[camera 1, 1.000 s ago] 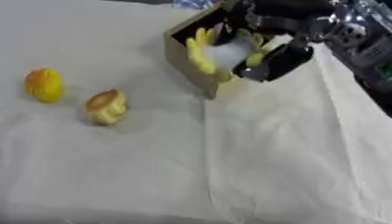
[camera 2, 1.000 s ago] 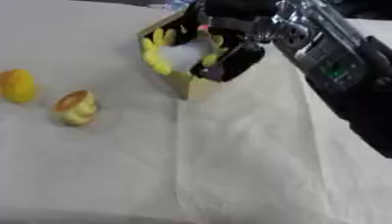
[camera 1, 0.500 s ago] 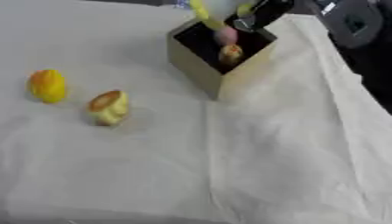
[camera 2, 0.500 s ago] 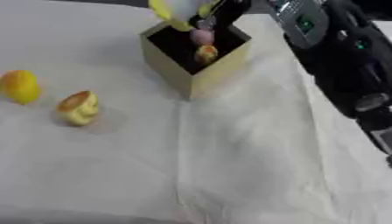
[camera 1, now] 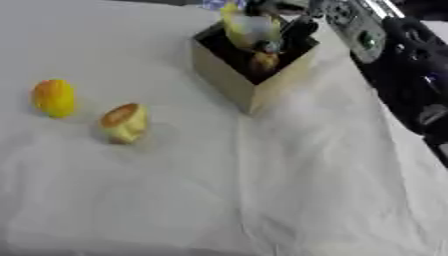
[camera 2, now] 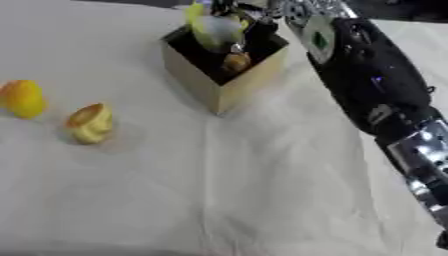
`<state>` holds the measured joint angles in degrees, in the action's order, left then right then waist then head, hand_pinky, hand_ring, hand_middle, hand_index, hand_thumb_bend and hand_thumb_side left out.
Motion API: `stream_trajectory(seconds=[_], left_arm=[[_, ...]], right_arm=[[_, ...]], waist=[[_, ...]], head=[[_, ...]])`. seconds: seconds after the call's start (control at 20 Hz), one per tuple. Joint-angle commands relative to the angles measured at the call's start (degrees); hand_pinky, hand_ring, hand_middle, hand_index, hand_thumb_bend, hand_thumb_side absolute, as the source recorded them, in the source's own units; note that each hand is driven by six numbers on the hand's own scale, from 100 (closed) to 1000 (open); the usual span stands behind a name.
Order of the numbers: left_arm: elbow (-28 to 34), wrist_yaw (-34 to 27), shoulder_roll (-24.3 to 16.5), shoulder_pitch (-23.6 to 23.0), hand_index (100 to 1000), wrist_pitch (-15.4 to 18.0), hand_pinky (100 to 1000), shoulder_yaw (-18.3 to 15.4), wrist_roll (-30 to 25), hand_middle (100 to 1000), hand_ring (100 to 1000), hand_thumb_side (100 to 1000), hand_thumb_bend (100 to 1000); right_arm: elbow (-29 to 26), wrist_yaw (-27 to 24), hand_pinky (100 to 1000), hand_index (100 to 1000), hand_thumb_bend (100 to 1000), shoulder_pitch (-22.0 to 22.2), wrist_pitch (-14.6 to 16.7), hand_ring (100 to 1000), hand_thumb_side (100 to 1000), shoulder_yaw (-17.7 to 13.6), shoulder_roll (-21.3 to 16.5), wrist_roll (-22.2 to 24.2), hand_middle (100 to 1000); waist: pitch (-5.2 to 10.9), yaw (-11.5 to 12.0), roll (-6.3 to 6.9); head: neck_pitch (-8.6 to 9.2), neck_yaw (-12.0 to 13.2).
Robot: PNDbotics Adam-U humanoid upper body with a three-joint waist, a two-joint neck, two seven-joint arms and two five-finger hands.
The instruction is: Pick up objects on the table and place them in the box.
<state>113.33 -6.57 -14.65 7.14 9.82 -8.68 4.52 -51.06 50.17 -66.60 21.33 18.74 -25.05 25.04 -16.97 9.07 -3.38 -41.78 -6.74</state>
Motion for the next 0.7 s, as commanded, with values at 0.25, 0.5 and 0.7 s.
stream_trajectory(seconds=[0.25, 0.5, 0.7], left_arm=[[0.66, -0.05, -1.07, 0.42, 797, 0.06, 857, 0.1, -0.28, 712, 657, 848, 118], [0.64, 0.0, -1.24, 0.49, 797, 0.09, 856, 0.08, -0.29, 712, 658, 845, 114], [0.62, 0.51, -3.51, 2.04, 798, 0.38, 855, 0.27, -0.17, 714, 660, 822, 101]], right_arm=[[3.97, 4.57, 923, 936, 423, -2.15, 0.81, 946, 330, -2.91, 0.43, -1.09, 903], [0.58, 2.24, 912, 919, 370, -1.34, 0.29, 903, 312, -3.48, -0.5, -2.75, 861], [-9.78, -4.61, 904, 899, 274, 0.49, -1.77, 852, 316, -3.42, -3.71, -4.05, 815]], waist=[[1.2, -0.03, 0.51], [1.3, -0.15, 0.72], [1.37, -0.37, 1.12]], head=[[0.35, -0.19], [0.26, 0.13], [0.0, 0.48]])
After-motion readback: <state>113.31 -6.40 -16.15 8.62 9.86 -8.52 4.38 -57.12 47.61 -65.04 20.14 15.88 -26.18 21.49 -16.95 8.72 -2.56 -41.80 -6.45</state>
